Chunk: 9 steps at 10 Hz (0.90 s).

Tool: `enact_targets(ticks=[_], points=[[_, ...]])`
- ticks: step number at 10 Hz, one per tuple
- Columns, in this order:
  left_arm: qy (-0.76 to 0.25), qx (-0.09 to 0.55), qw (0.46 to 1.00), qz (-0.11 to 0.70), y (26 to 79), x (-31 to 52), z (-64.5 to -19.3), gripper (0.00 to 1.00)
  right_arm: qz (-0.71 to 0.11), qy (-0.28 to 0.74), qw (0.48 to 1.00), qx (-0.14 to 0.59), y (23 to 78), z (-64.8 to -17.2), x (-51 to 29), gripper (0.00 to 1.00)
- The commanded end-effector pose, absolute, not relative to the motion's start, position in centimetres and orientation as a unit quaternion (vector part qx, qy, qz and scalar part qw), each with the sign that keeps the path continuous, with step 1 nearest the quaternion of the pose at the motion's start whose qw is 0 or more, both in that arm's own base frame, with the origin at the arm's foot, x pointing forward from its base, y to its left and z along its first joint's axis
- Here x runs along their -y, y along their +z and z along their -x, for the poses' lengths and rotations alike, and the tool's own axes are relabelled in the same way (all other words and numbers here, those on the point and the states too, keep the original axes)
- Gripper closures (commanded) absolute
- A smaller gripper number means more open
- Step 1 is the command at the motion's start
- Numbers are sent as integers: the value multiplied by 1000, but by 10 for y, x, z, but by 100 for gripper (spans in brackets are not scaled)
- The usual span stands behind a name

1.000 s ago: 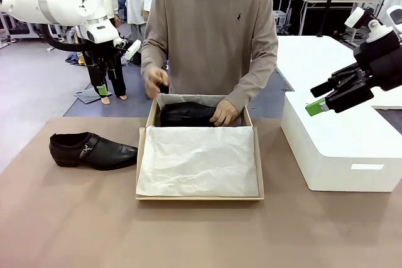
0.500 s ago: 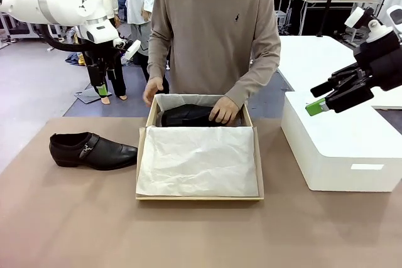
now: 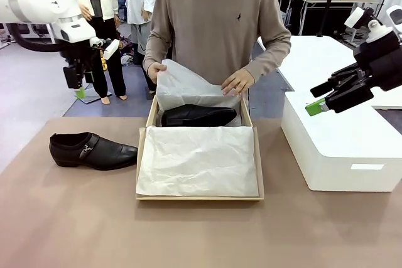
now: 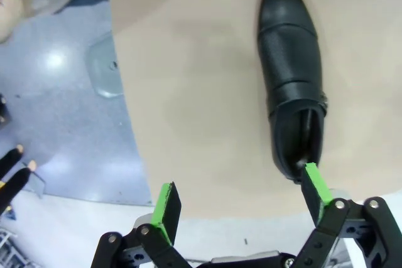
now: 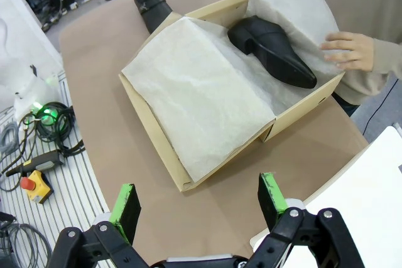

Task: Pack the shoes into the box.
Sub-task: Place the other shoe of the Shoes into the Shoes Box.

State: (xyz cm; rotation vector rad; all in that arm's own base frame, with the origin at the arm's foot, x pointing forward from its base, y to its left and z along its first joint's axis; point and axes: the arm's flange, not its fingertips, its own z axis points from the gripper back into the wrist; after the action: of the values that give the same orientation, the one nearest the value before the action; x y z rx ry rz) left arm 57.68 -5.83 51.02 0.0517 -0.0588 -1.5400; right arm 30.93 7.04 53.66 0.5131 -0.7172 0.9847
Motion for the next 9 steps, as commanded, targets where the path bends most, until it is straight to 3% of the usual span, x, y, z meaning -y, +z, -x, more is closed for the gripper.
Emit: enact_targets(ticks=[1, 6, 9], points=[[-692, 23, 721, 0, 492, 44, -556, 0, -250, 465, 778, 342, 537, -313, -71, 0], [-686, 25, 727, 1, 440, 22, -560, 0, -250, 465, 778, 342, 537, -313, -71, 0], [-678, 9, 735, -3, 438, 25, -562, 0, -250, 465, 778, 342, 537, -313, -71, 0]])
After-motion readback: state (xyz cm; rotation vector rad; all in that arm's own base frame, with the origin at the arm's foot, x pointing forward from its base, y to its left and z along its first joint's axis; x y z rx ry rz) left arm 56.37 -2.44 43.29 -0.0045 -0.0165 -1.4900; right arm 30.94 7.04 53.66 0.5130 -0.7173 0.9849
